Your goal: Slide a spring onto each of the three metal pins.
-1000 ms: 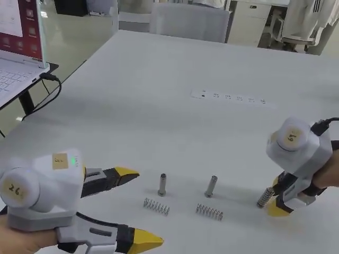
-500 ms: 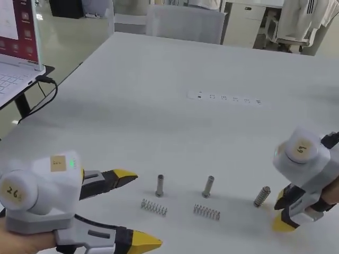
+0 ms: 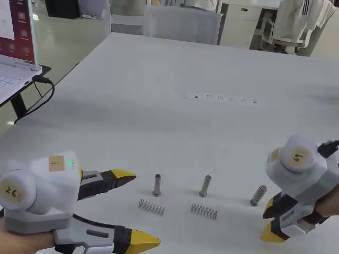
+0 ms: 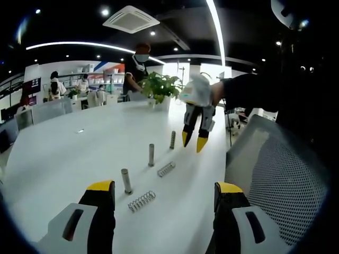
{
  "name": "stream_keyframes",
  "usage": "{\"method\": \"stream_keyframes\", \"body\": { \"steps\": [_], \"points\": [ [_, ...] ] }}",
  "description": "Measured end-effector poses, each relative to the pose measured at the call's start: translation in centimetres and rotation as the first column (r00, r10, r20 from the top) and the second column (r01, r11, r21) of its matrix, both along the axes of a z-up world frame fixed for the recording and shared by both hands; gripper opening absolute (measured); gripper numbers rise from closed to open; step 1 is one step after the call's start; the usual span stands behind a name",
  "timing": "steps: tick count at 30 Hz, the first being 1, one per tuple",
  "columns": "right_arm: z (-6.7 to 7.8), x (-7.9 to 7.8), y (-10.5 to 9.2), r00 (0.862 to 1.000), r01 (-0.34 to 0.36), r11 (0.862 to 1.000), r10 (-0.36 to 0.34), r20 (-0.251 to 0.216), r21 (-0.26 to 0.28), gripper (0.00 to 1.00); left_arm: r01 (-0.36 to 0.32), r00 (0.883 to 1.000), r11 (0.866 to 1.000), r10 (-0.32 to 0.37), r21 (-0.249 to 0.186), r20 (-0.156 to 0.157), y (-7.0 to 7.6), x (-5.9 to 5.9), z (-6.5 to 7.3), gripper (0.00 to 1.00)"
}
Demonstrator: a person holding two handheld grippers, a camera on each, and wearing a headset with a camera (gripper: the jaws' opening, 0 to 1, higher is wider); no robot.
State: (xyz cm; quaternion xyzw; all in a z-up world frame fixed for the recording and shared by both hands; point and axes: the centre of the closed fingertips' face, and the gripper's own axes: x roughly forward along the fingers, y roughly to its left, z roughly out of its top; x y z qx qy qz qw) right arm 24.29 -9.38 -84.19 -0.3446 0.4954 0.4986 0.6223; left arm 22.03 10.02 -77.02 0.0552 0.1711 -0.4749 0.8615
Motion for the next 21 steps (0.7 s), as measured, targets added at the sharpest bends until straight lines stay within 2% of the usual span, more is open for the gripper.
{"method": "stream_keyframes", "body": {
  "steps": [7,21],
  "points": [
    [0.7,-0.9,2.6,0.999,-0.042,0.998,0.042,0.001,0.038,0.26,0.002,1.0,1.0,-0.002,0.0,0.0,0.0,-0.1,0.0,0.72],
    [0.7,0.0,6.3,0.994,-0.107,0.992,0.105,0.042,0.06,0.26,-0.003,1.0,1.0,0.003,-0.004,0.002,0.0,-0.4,0.0,0.72]
  ]
}}
